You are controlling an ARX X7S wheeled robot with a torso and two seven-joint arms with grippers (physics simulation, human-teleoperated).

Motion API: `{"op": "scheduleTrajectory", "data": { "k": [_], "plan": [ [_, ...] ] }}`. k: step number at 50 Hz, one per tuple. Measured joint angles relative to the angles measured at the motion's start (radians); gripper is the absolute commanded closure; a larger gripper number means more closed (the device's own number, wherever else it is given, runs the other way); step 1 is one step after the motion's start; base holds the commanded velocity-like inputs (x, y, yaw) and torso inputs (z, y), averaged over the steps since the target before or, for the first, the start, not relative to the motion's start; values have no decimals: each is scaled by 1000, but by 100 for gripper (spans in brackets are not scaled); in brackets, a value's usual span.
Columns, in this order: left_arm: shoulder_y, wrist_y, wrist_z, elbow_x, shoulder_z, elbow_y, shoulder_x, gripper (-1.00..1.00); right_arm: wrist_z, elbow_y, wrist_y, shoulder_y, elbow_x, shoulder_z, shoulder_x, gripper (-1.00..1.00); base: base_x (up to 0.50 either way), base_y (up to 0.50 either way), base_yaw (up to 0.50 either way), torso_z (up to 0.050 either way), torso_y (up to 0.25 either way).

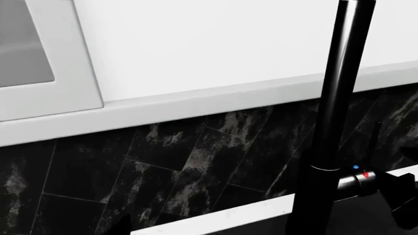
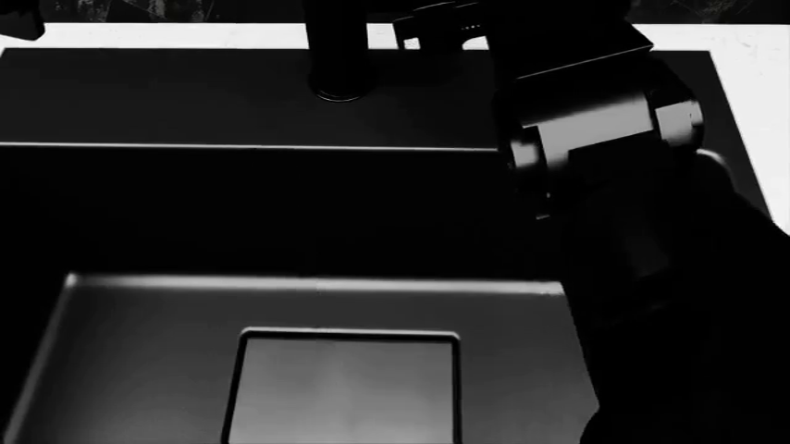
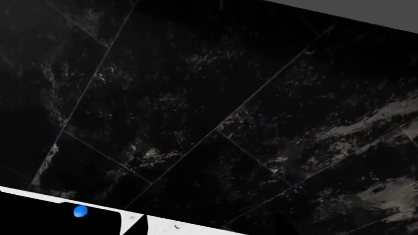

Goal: Pick the cucumbers and broccolis from the sink and place them in one bowl. Place the apricot in the other bowl. Then turn off the sink faucet.

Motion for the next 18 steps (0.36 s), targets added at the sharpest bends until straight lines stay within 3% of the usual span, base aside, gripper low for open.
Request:
{"op": "scheduleTrajectory", "data": {
  "k": [18],
  "plan": [
    [18,11,-1,1,-7,5,-9,-100,20,-5,-30,24,243,-239,1,-100,0,0,0,0,0]
  ]
}}
